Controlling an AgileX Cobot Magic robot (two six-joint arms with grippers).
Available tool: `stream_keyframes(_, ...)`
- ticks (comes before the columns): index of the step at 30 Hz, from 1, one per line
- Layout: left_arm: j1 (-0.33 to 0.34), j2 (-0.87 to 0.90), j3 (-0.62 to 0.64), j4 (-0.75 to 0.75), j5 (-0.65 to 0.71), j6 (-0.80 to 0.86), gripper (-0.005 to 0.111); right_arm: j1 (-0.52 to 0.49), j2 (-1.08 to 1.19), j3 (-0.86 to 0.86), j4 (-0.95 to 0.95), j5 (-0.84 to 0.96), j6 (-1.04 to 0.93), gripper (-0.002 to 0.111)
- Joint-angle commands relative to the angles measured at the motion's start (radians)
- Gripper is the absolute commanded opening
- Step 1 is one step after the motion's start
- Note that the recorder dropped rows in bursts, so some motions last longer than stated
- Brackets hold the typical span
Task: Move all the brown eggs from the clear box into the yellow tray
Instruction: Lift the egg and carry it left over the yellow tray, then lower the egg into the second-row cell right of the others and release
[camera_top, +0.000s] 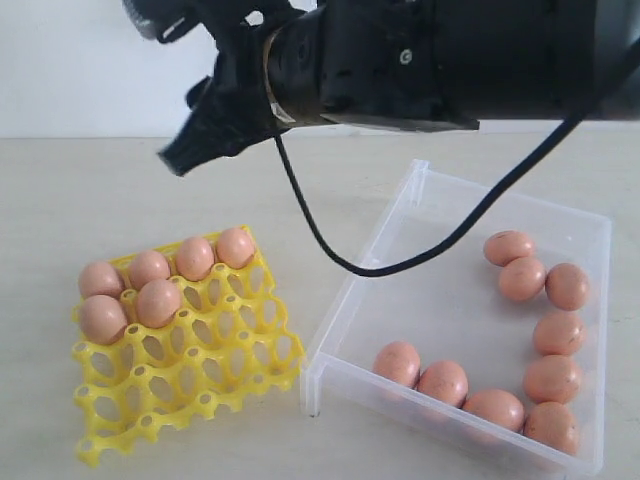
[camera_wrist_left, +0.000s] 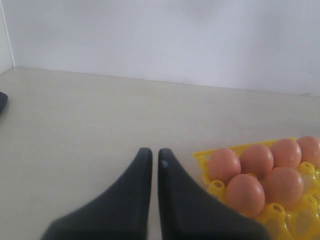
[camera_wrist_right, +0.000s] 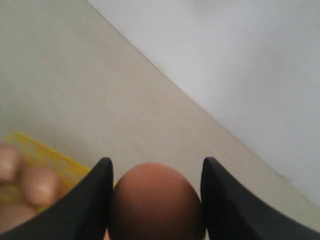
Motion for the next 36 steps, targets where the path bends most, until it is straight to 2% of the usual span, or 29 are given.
stream_keyframes(1,0.003,-0.003,0.003,0.002,-0.003,0.000,0.004,-0.019,0.013,-0.003,0.187,-0.292,0.043,0.000)
stream_keyframes(4,0.003,-0.003,0.003,0.002,-0.003,0.000,0.004,-0.024,0.055,-0.003,0.226,-0.412,0.147,0.000)
stream_keyframes(8,0.003,-0.003,0.003,0.002,-0.003,0.000,0.004,-0.075,0.122,-0.003,0.212,-0.670,0.418,0.000)
stream_keyframes(12,0.003,-0.003,0.003,0.002,-0.003,0.000,0.004,-0.167,0.208,-0.003,0.142,-1.071,0.668,0.000)
stream_keyframes(15,0.003,-0.003,0.003,0.002,-0.003,0.000,0.004,-0.219,0.233,-0.003,0.009,-1.185,0.754,0.000)
stream_keyframes(20,0.003,-0.003,0.003,0.002,-0.003,0.000,0.004,-0.250,0.222,-0.003,-0.356,-1.155,0.797,0.000)
stream_keyframes(23,0.003,-0.003,0.003,0.002,-0.003,0.000,0.004,-0.238,0.221,-0.003,-0.476,-1.098,0.797,0.000)
stream_keyframes(32,0.003,-0.003,0.003,0.002,-0.003,0.000,0.004,-0.199,0.264,-0.003,-0.505,-0.807,0.768,0.000)
stream_keyframes(36,0.003,-0.003,0.003,0.002,-0.005,0.000,0.004,-0.185,0.309,-0.003,-0.505,-0.788,0.607,0.000)
